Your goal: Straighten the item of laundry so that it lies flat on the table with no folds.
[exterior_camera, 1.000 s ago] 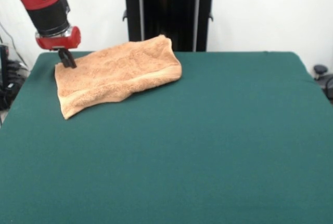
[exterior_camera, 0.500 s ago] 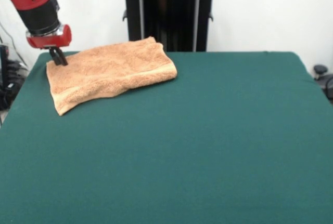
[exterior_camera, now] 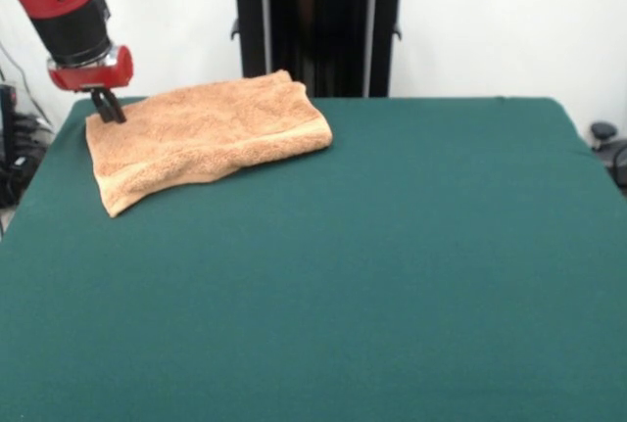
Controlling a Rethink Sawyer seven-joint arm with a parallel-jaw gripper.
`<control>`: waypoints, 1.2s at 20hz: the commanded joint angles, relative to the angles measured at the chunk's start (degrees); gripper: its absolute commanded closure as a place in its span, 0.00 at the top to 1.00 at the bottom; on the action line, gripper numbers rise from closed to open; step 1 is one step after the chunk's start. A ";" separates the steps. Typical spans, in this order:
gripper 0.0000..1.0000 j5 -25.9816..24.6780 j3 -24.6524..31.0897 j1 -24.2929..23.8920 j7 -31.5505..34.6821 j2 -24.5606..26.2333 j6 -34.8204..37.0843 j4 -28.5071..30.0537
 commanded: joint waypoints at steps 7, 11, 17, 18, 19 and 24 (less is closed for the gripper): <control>1.00 -14.60 -5.75 1.73 -11.74 7.33 -6.26 -8.95; 1.00 -14.04 -5.65 2.09 -11.44 6.87 -5.78 -8.77; 1.00 -14.69 -6.42 3.10 -8.66 7.64 -6.85 -9.13; 1.00 -14.66 -6.51 3.17 -8.38 7.90 -6.98 -9.26; 1.00 -14.52 -6.38 3.30 -8.64 8.05 -6.80 -9.37; 1.00 -13.93 -6.44 4.81 -7.00 7.91 -6.57 -9.43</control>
